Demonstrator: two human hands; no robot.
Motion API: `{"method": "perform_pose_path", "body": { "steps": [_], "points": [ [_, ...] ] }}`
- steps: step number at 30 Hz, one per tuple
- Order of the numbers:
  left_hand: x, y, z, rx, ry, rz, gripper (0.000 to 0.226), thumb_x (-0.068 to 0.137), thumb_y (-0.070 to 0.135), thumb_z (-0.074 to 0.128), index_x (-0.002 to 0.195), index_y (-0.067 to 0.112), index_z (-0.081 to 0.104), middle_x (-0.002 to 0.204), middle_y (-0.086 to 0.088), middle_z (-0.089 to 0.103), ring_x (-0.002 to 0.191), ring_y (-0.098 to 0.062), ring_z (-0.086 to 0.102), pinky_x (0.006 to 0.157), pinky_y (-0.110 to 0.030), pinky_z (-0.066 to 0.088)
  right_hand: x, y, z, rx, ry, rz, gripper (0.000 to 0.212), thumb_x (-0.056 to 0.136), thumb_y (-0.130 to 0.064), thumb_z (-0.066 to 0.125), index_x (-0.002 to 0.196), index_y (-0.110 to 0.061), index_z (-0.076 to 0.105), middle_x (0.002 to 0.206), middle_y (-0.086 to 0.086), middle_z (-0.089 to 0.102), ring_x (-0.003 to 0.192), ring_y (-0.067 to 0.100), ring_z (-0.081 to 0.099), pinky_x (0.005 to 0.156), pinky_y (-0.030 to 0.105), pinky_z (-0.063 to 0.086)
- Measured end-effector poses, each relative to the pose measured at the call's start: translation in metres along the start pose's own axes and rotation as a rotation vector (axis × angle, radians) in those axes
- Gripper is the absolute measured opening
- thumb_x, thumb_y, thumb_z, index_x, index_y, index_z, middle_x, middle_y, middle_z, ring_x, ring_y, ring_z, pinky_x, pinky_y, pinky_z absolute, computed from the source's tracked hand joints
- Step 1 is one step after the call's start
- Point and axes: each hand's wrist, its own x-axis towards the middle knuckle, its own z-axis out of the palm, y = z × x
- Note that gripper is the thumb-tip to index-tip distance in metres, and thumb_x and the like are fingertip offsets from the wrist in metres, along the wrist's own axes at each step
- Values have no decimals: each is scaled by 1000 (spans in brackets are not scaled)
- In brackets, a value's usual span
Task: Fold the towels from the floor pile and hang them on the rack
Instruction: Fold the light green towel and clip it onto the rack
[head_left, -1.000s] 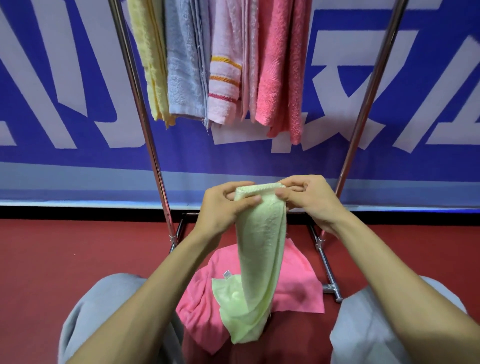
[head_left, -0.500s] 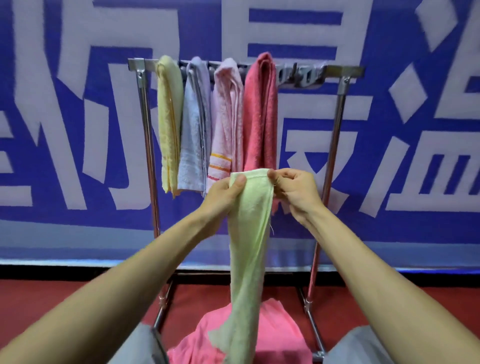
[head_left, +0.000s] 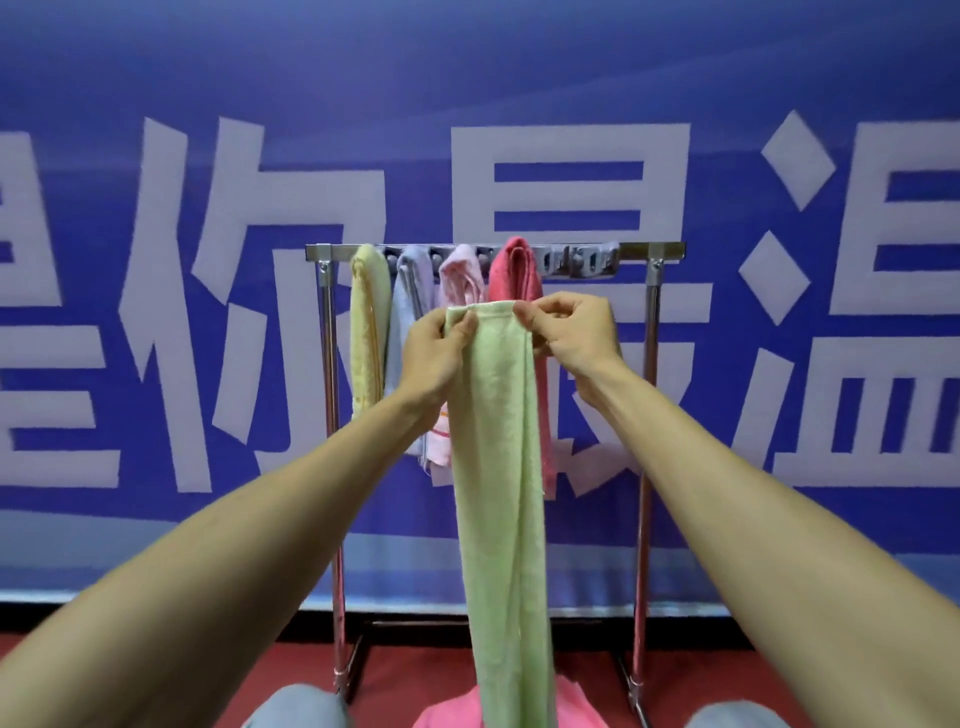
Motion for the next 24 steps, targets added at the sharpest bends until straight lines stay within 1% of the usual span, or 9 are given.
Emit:
{"method": "perform_pose_path", "body": {
  "steps": [1, 3, 5, 7, 9, 13, 17, 21, 24],
  "points": [
    [-1, 6, -1, -13, -6, 22, 14, 96, 21, 53, 89, 17, 65, 86, -1, 67, 77, -10, 63, 69, -24, 55, 2, 0, -3, -16, 23, -17, 16, 78, -26, 77, 79, -11, 71, 78, 11, 71, 66, 16, 63, 61, 31, 56],
    [0, 14, -2, 23, -54, 93, 13, 96, 20, 54, 90, 16, 66, 87, -1, 67, 79, -12, 62, 72, -26, 54, 6, 0, -8, -40, 38, -33, 10, 80, -26, 75, 79, -17, 71, 79, 6, 72, 71, 16, 64, 68, 37, 56],
    [2, 16, -3, 52, -60, 155, 15, 95, 18, 55, 94, 7, 66, 86, -7, 63, 79, -15, 58, 74, -32, 52, 8, -3, -11, -79, 19, -53, 7, 84, -20, 72, 84, -14, 71, 76, 1, 69, 67, 10, 60, 65, 32, 52],
    [-1, 19, -1, 2, -40, 135, 19, 96, 20, 54, 99, 4, 64, 85, -5, 62, 76, -12, 58, 72, -28, 52, 8, -8, -10, -78, 19, -78, 9, 86, -18, 69, 90, -11, 72, 77, -1, 68, 65, 4, 56, 63, 23, 47],
    [-2, 20, 1, -53, -36, 100, 21, 97, 23, 52, 101, 6, 63, 85, 0, 63, 75, -8, 60, 71, -23, 53, 8, -14, -11, -69, 8, -86, 11, 86, -18, 69, 91, -9, 72, 80, 2, 69, 65, 5, 56, 62, 22, 46],
    [-1, 11, -2, 85, -103, 85, 16, 97, 25, 51, 92, 13, 62, 92, -7, 66, 83, -17, 62, 79, -39, 54, 4, -9, -10, -102, -44, -54, 3, 86, -12, 68, 86, -10, 70, 74, 6, 68, 58, 12, 57, 57, 25, 50],
    [-1, 12, -5, 69, -78, 131, 15, 97, 24, 52, 86, 18, 61, 83, 2, 62, 75, -9, 58, 66, -23, 49, -2, -2, -4, -42, -25, -41, 5, 87, -11, 67, 87, -7, 68, 68, 8, 65, 52, 13, 57, 53, 21, 52],
    [-3, 14, -6, 49, -67, 171, 15, 97, 21, 52, 84, 19, 60, 80, 4, 61, 70, -5, 56, 61, -16, 49, -3, 1, -1, 8, -4, -16, 10, 89, -13, 65, 91, -3, 68, 67, 8, 64, 54, 13, 58, 57, 25, 54],
    [-3, 12, -8, 68, -33, 150, 14, 97, 22, 51, 87, 15, 58, 79, 5, 58, 69, -4, 54, 59, -13, 47, -3, -1, -2, -11, -51, -29, 12, 89, -10, 64, 94, 1, 67, 68, 10, 64, 53, 13, 58, 55, 22, 54]
  ]
}}
